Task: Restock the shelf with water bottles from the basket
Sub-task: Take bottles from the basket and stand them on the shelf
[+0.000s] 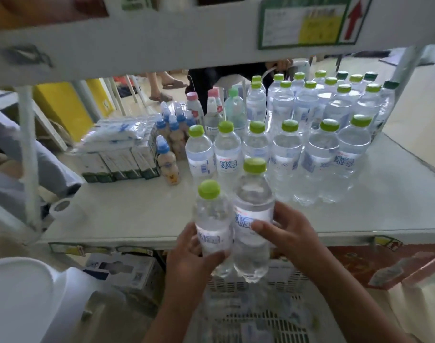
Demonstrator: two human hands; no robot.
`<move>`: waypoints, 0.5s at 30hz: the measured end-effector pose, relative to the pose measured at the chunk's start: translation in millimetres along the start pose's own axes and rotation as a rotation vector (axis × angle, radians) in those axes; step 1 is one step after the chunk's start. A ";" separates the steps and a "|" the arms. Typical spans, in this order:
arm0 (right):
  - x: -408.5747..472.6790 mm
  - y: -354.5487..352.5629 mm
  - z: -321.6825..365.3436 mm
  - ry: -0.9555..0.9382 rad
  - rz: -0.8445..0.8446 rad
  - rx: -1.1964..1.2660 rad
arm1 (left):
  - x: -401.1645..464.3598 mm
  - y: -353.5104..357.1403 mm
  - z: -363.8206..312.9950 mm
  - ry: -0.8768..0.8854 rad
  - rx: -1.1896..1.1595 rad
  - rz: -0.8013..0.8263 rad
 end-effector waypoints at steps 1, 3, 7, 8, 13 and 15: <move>10.8 1.8 8.4 -0.037 -0.001 -0.007 | 9.9 -1.4 -13.6 0.047 0.007 -0.010; 32.0 5.4 20.6 -0.096 -0.031 -0.064 | 31.8 -3.6 -32.8 0.115 0.032 -0.049; 61.7 14.6 21.6 -0.127 -0.129 -0.186 | 66.8 -2.4 -36.1 0.137 0.045 -0.112; 65.4 16.9 16.4 -0.114 -0.139 -0.208 | 70.5 -1.9 -31.5 0.116 0.023 -0.131; 70.3 27.4 -8.7 -0.043 -0.173 -0.220 | 78.8 -4.3 -16.7 0.089 0.006 -0.145; 73.3 26.6 -12.3 -0.040 -0.192 -0.212 | 85.0 -5.2 -13.0 0.082 0.036 -0.142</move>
Point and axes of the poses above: each hand's wrist, its own x-axis towards the middle knuckle, its own y-axis out of the palm, z = x × y, the point moved 2 cm from there along x, towards the middle knuckle, and after that the axes turned 2 degrees about -z, right-handed, at the moved point
